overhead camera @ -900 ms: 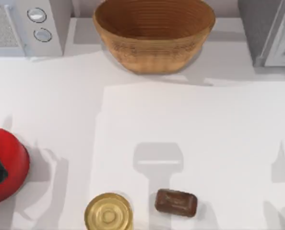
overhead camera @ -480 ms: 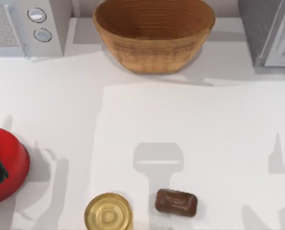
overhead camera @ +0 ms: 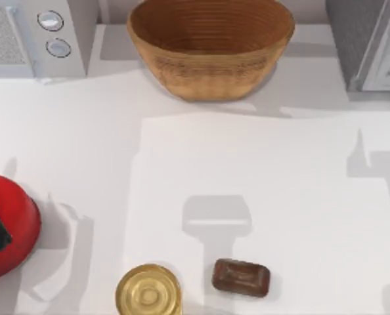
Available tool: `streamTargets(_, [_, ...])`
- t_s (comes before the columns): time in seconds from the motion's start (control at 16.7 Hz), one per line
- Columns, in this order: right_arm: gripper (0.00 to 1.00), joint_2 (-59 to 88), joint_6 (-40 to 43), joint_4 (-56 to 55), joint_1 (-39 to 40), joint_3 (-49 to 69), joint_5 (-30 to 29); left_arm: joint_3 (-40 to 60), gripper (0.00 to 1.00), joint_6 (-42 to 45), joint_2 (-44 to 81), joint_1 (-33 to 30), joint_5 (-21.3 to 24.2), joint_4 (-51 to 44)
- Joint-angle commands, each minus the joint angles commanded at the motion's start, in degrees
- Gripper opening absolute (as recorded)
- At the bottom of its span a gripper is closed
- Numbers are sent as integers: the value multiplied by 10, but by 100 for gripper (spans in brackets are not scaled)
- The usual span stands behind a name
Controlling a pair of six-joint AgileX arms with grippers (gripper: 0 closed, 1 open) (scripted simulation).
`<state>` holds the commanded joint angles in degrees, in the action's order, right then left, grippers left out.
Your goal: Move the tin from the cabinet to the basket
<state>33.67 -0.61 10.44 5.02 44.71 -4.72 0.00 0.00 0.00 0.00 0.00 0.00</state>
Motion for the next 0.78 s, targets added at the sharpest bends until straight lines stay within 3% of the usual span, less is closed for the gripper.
streamTargets(0.42, [100, 250, -2, 81, 29, 321, -42, 0, 100, 0, 0, 0, 0, 0])
streamTargets(0.78, [100, 393, -1, 126, 49, 509, -63, 0, 100, 0, 0, 0, 0, 0])
